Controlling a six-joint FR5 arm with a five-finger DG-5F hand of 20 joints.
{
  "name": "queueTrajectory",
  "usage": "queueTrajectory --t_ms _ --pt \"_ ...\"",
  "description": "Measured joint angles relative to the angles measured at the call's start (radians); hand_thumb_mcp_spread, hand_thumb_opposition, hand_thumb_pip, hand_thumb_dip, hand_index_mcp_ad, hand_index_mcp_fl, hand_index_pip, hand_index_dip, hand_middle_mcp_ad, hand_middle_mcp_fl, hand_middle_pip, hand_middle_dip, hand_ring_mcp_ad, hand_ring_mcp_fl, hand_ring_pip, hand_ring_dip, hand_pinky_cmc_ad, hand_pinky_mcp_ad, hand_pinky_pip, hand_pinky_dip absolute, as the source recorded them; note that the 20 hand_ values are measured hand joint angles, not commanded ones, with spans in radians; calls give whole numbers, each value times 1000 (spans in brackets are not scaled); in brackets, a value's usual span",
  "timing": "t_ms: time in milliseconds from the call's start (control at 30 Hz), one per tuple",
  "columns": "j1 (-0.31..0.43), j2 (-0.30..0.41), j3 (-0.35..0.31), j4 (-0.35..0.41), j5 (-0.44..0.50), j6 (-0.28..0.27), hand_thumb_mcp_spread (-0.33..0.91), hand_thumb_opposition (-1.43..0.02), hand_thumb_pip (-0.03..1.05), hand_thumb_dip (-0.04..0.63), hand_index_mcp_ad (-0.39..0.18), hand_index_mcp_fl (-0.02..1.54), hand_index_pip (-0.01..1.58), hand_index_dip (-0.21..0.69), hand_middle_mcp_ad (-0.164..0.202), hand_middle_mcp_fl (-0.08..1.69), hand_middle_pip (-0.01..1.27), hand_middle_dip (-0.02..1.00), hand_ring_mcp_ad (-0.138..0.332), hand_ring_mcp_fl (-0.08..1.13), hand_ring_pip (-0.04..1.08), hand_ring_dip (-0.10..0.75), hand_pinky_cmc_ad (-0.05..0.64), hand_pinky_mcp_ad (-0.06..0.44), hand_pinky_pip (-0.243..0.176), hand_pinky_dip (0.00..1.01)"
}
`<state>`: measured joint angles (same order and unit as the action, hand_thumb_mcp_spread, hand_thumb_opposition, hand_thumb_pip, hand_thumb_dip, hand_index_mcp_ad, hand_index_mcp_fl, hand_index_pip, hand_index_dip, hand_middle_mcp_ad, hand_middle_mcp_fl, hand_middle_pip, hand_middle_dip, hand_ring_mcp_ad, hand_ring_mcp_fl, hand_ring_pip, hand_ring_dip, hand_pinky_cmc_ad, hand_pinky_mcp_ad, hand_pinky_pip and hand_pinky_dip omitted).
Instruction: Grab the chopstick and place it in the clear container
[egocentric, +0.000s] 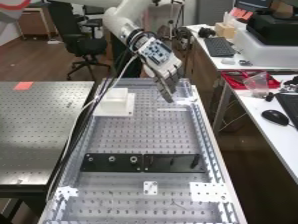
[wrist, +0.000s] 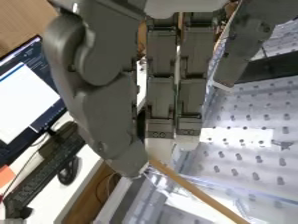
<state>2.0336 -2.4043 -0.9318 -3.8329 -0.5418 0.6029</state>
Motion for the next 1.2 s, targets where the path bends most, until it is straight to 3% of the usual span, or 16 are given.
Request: queueTrajectory --t_ms 967,1067,1200 --pt "-12 -73 89 -70 -49 -1 600 -1096 524 283 -113 1038 782 99 59 1107 560 588 37 993 106 510 442 295 -44 552" --pt "-12 -74 92 -68 -61 -14 559 -1096 548 286 -96 962 829 108 61 1052 602 586 37 848 133 480 443 309 -42 600" --pt "-12 -69 92 -59 -81 -39 499 -1000 641 290 -73 860 759 108 61 953 623 562 37 750 190 449 463 316 -54 677"
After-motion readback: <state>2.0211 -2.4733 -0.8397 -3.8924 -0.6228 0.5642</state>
